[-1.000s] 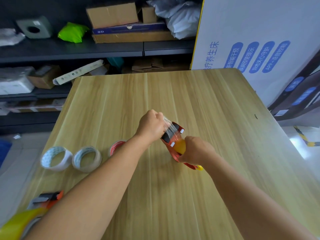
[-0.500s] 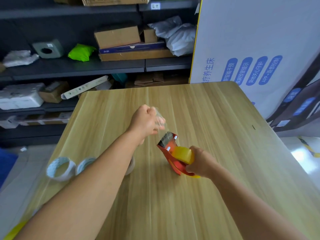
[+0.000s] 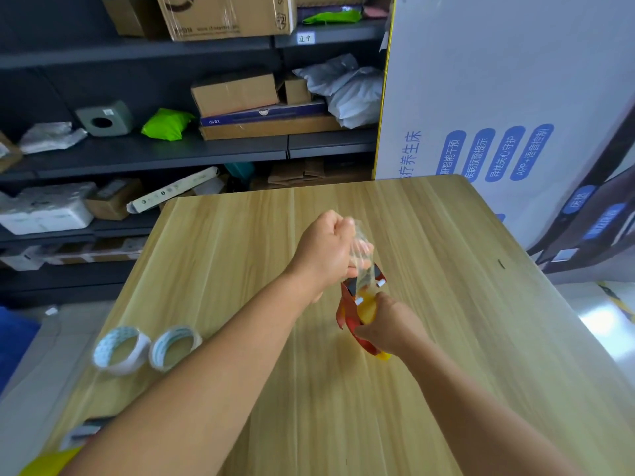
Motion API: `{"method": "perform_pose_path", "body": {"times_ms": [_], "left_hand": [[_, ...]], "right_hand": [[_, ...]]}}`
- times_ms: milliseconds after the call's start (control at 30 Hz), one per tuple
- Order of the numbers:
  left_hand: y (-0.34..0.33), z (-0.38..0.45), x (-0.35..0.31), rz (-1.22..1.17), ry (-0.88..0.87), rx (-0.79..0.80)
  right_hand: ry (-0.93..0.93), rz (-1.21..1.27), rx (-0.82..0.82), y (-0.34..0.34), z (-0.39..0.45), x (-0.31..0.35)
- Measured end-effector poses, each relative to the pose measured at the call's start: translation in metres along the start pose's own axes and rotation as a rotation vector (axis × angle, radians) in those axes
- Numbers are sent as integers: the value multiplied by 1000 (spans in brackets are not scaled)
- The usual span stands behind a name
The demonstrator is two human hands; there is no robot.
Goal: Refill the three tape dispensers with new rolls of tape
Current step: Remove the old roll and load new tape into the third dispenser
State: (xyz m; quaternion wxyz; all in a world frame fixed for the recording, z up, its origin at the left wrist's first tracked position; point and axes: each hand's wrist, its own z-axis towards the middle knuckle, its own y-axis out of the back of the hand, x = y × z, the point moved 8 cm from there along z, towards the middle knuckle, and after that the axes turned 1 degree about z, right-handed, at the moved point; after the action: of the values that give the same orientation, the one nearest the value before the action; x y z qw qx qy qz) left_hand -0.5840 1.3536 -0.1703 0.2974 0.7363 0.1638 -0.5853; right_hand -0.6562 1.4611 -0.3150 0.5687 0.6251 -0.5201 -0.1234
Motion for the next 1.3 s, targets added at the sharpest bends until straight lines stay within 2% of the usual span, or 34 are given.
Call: {"method": "perform_pose_path", "body": {"times_ms": [233, 433, 533, 700, 833, 1033, 1167, 1300], "left_hand": [[14, 12, -16, -13, -24, -65], [33, 23, -22, -158, -13, -140], [47, 31, -13, -174, 4, -230], [79, 36, 36, -138, 145, -391], [93, 35, 86, -196, 295, -450], [91, 25, 145, -375, 453, -478], [77, 14, 178, -436, 551, -433], [67, 6, 193, -612, 559, -411]], "right_hand": [[-2, 116, 98, -9, -7, -21], [-3, 163, 87, -2, -3, -30], [43, 208, 75, 3, -3, -28], [67, 264, 103, 1, -6, -30], [70, 320, 140, -1, -8, -32], [76, 443, 151, 3, -9, -26], [77, 532, 160, 9, -8, -17], [80, 599, 167, 13, -6, -7]]}}
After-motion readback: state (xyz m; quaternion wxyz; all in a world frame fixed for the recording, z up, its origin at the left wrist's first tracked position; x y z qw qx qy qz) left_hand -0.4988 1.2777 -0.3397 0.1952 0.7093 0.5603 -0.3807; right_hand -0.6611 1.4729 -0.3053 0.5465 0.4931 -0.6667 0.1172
